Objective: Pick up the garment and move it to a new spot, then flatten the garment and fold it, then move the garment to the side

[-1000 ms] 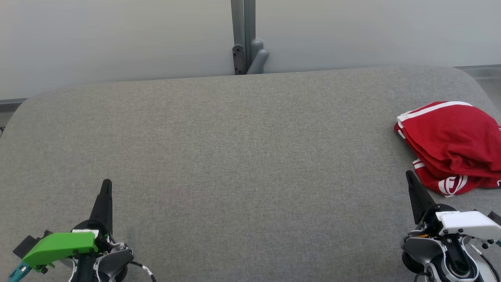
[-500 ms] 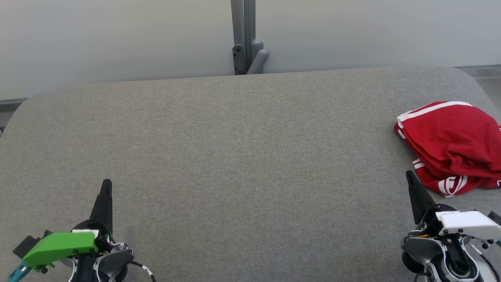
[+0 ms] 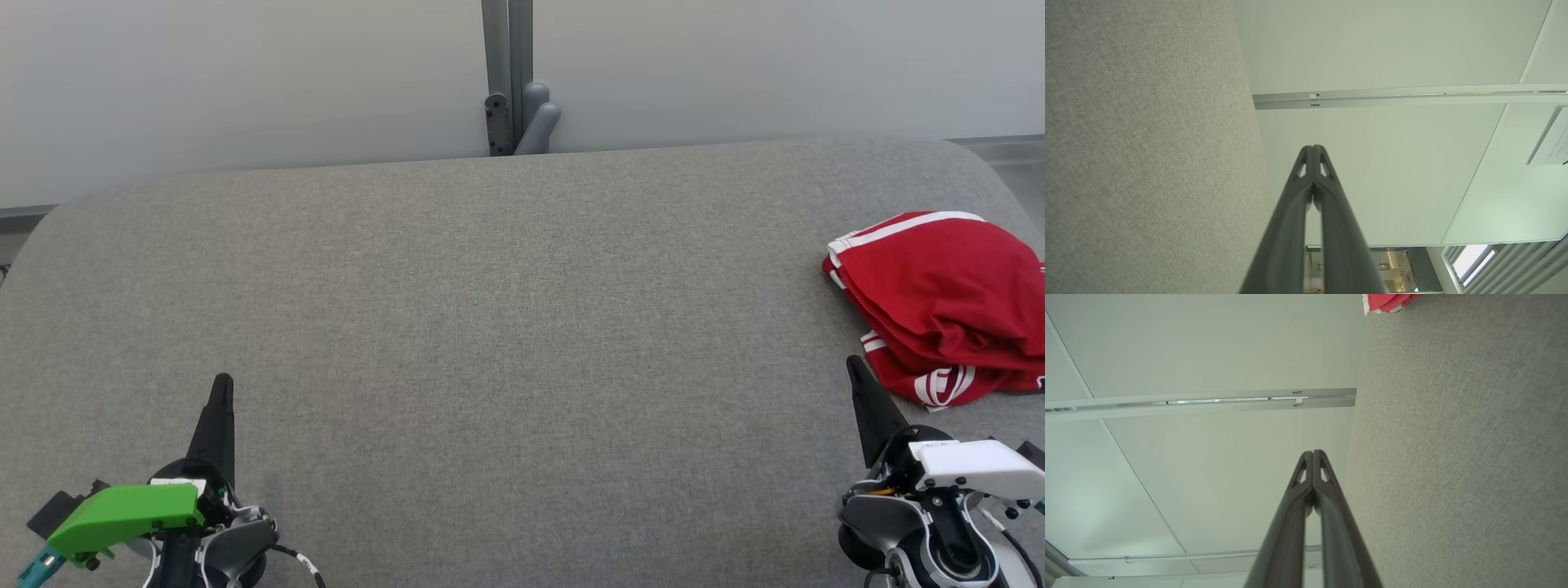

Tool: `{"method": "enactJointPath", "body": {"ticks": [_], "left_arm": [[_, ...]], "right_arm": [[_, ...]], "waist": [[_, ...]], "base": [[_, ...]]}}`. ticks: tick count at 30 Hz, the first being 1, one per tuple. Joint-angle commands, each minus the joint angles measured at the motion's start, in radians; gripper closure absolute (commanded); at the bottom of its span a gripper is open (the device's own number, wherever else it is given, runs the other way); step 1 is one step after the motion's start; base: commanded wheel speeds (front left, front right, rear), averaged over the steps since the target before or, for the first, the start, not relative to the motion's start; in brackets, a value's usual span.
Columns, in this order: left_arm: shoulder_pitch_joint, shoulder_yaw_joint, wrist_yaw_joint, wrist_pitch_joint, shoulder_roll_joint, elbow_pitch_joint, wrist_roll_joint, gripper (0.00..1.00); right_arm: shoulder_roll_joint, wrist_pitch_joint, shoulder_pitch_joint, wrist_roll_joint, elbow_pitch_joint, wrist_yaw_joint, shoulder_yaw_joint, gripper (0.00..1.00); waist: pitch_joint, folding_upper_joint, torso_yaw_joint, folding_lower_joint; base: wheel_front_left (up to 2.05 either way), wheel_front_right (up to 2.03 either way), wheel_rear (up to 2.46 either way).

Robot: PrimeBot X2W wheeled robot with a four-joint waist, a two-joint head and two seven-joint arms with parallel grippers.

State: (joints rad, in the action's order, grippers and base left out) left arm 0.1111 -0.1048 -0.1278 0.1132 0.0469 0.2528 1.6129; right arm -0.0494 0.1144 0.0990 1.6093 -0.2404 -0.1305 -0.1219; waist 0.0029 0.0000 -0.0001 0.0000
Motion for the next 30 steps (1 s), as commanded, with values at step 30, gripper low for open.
{"method": "enactJointPath", "body": {"ticks": [30], "left_arm": [[0.011,-0.004,-0.007,0.003,0.006,-0.004,0.001,1.0]], "right_arm": [[-0.001,0.004,0.008,0.007,0.004,0.0,-0.002,1.0]], "waist": [[0.0,0.0,0.0,0.0]], "base": [[0.0,0.0,0.0]]}}
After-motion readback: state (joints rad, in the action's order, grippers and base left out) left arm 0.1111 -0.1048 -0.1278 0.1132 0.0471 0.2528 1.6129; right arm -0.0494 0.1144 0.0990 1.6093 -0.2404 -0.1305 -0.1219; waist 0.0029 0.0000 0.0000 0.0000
